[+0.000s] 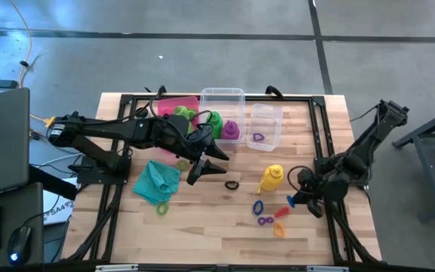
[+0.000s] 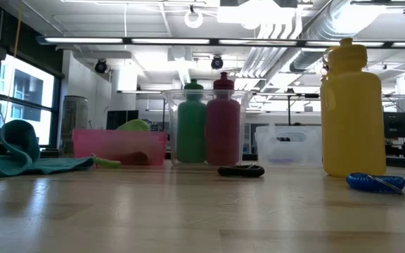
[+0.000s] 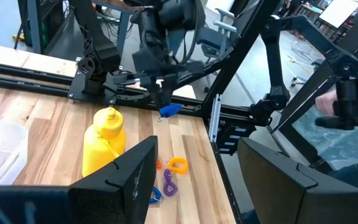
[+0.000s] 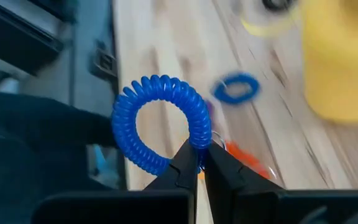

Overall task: Pick & Place Sports Items
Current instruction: Put the right blue spring keychain into the right transparent bin

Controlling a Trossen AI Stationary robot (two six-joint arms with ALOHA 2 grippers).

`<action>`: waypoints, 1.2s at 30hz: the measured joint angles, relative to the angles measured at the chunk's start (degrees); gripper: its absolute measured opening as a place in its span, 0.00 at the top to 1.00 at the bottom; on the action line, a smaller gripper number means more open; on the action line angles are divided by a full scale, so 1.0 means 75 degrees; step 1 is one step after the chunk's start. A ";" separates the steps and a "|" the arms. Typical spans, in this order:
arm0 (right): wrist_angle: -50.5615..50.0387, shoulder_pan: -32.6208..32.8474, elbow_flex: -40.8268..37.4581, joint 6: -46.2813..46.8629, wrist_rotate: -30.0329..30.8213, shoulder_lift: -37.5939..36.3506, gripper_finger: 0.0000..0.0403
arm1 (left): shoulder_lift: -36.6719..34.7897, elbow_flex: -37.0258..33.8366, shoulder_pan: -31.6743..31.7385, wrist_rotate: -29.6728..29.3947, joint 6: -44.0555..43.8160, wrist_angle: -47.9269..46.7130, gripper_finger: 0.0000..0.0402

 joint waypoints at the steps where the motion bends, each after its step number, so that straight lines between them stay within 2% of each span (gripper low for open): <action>1: 0.0255 -0.0098 0.0003 -0.0206 0.0016 -0.0038 1.00 | 0.0000 0.0000 0.0000 0.0000 0.0005 0.0000 0.46; 6: 0.1448 -0.0645 0.0013 -0.1028 0.0105 -0.0241 1.00 | 0.0000 0.0000 0.0000 0.0000 0.0009 0.0003 0.46; 15: 0.2330 -0.1828 0.0015 -0.1623 0.1318 -0.0362 1.00 | 0.0000 0.0000 0.0000 -0.0012 0.0003 0.0210 0.46; 23: 0.4165 -0.2787 0.0015 -0.2896 0.2246 -0.0362 1.00 | 0.0000 0.0000 0.0090 -0.0278 0.0101 0.1177 0.46; 31: 0.4474 -0.3774 0.0015 -0.3622 0.2148 -0.0362 1.00 | 0.0000 0.0000 0.0262 -0.0193 0.0123 0.1399 0.46; 36: 0.4456 -0.4457 0.0015 -0.3933 0.1794 -0.0362 1.00 | 0.0000 0.0000 0.0259 -0.0176 0.0125 0.1384 0.46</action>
